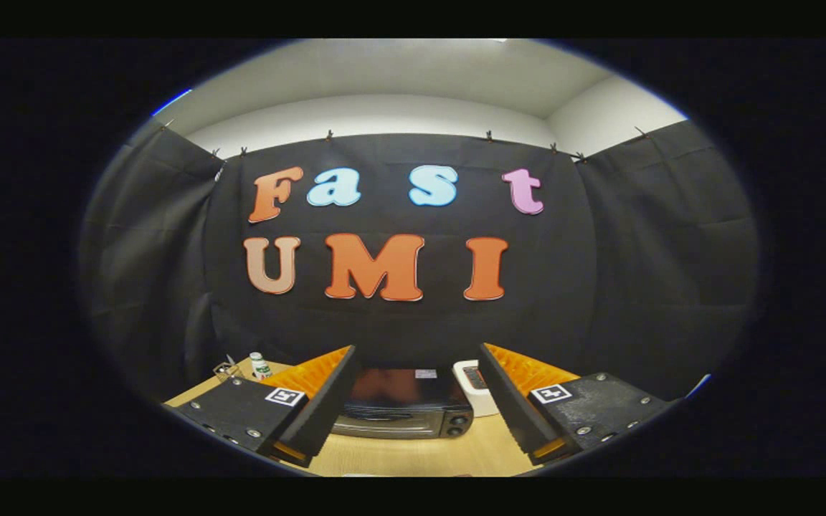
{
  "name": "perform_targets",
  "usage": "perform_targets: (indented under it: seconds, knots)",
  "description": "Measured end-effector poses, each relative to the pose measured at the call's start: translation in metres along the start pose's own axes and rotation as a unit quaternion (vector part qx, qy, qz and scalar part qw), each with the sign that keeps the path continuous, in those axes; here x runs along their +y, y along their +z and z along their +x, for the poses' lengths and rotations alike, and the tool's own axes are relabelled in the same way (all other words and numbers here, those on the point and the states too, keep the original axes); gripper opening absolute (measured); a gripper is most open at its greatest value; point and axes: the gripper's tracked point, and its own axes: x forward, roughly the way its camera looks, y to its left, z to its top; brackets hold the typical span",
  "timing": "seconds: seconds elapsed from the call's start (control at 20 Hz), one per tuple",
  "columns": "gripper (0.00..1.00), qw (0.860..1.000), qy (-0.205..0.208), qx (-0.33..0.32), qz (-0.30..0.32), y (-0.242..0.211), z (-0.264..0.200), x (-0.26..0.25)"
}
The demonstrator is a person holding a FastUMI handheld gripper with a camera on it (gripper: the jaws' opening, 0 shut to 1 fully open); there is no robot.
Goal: Open the toaster oven, put the food inside, and close the toaster oven door.
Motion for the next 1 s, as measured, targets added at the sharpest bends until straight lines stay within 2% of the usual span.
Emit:
perform_targets:
  seconds: [0.4, 0.6, 1.0]
  knots:
    - [0.99, 0.997, 0.046, 0.060, 0.007, -0.101, 0.075, 0.061]
    - [0.99, 0.994, 0.045, 0.100, -0.004, -0.156, 0.102, 0.069]
    - [0.99, 0.989, 0.053, 0.141, 0.005, -0.204, 0.126, 0.085]
